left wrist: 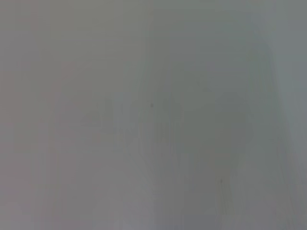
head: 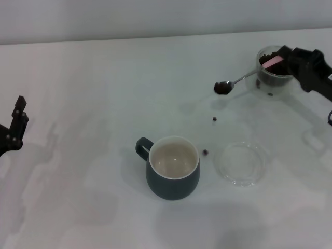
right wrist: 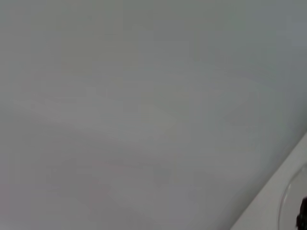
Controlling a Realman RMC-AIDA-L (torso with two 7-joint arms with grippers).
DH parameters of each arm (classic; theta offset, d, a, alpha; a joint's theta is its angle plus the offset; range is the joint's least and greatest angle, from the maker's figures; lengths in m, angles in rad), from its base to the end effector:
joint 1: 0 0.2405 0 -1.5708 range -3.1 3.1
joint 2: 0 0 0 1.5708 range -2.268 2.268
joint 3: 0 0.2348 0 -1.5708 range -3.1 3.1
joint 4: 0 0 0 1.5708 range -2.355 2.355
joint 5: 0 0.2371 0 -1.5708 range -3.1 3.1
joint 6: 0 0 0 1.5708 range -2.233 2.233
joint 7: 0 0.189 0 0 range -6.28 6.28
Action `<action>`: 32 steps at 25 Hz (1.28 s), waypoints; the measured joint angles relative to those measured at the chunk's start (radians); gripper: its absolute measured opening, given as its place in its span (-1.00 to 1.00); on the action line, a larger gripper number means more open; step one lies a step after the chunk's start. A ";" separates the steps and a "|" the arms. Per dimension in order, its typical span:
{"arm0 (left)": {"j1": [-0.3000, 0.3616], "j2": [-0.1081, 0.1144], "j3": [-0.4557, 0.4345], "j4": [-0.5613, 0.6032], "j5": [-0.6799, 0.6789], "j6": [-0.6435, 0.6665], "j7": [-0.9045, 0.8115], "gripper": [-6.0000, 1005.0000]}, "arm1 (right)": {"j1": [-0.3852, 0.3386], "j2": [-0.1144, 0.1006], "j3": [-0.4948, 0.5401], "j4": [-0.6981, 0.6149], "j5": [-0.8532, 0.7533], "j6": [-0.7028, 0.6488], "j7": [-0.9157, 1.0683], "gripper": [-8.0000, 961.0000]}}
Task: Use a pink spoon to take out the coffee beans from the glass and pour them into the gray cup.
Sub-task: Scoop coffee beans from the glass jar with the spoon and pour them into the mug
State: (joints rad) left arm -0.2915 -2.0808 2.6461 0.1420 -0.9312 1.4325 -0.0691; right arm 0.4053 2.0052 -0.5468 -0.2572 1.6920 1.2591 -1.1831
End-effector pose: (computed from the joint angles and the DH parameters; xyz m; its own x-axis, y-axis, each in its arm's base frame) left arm -0.3152 0.3059 -0.0448 0.7633 -0.1461 0.6293 0.5660 -0.3184 -0.7604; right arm 0.3450 0.3684 0.0141 -0.3415 -0.4825 -0.8066 -0.9027 -0.0705 0.4244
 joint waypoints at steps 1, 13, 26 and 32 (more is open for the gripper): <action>0.001 0.000 0.000 -0.002 0.000 0.000 0.000 0.01 | 0.000 0.000 -0.005 0.004 0.000 0.005 0.000 -0.68; 0.000 0.000 0.000 -0.002 -0.002 -0.036 0.000 0.01 | 0.000 0.002 -0.050 0.083 0.000 0.110 -0.013 -0.68; -0.010 0.001 -0.008 -0.004 -0.007 -0.060 0.002 0.01 | 0.022 0.007 -0.104 0.161 0.000 0.173 -0.058 -0.68; -0.014 0.003 -0.010 -0.005 -0.008 -0.067 0.002 0.01 | 0.030 0.009 -0.139 0.191 0.000 0.187 -0.093 -0.68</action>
State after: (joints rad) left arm -0.3051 -2.0782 2.6360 0.1370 -0.9390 1.3652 -0.0674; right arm 0.4353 2.0145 -0.6859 -0.0662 1.6923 1.4458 -1.2757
